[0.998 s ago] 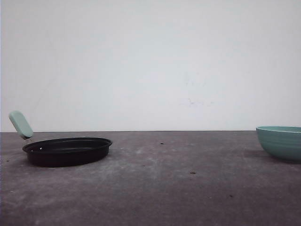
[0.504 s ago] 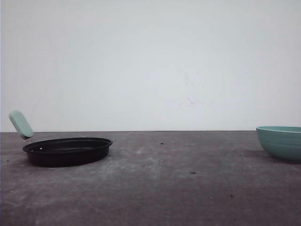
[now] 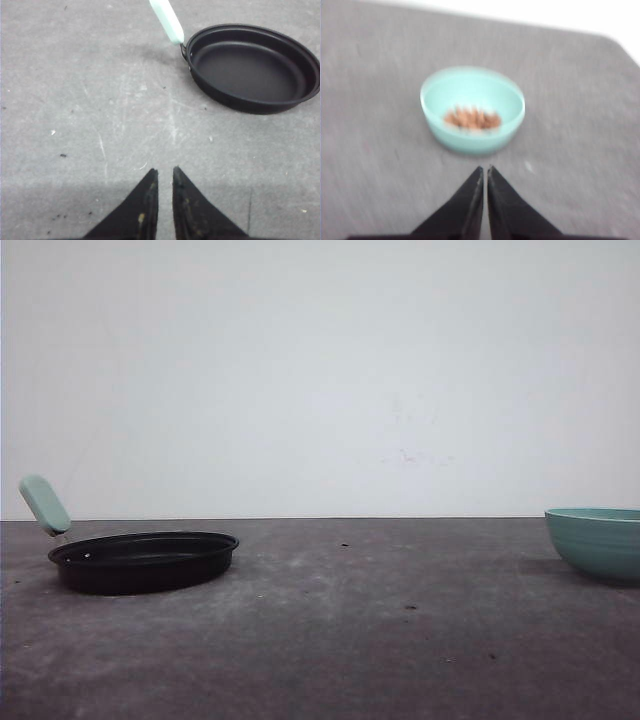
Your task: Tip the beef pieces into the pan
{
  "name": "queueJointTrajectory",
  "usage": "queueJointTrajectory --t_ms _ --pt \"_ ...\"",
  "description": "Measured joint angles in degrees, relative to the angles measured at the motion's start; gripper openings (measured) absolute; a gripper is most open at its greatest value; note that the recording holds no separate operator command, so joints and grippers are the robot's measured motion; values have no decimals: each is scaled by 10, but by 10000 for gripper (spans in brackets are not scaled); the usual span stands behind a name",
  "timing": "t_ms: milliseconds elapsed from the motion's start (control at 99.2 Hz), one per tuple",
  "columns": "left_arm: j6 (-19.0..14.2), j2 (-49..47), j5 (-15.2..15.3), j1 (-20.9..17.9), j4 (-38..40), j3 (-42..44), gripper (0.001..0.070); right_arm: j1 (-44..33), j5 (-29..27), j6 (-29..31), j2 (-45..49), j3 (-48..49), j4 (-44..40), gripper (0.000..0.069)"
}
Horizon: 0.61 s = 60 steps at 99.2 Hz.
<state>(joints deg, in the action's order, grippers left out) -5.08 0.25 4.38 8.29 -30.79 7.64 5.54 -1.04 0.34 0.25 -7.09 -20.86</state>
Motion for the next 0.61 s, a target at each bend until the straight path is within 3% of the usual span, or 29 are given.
queueJointTrajectory --t_ms 252,413,605 --pt "-76 0 0 0 38 -1 26 0 -67 54 0 0 -42 9" --pt "-124 0 0 0 58 -1 26 0 -78 84 0 0 -42 9" --pt "-143 0 0 0 61 -1 26 0 -78 114 0 0 -26 9"
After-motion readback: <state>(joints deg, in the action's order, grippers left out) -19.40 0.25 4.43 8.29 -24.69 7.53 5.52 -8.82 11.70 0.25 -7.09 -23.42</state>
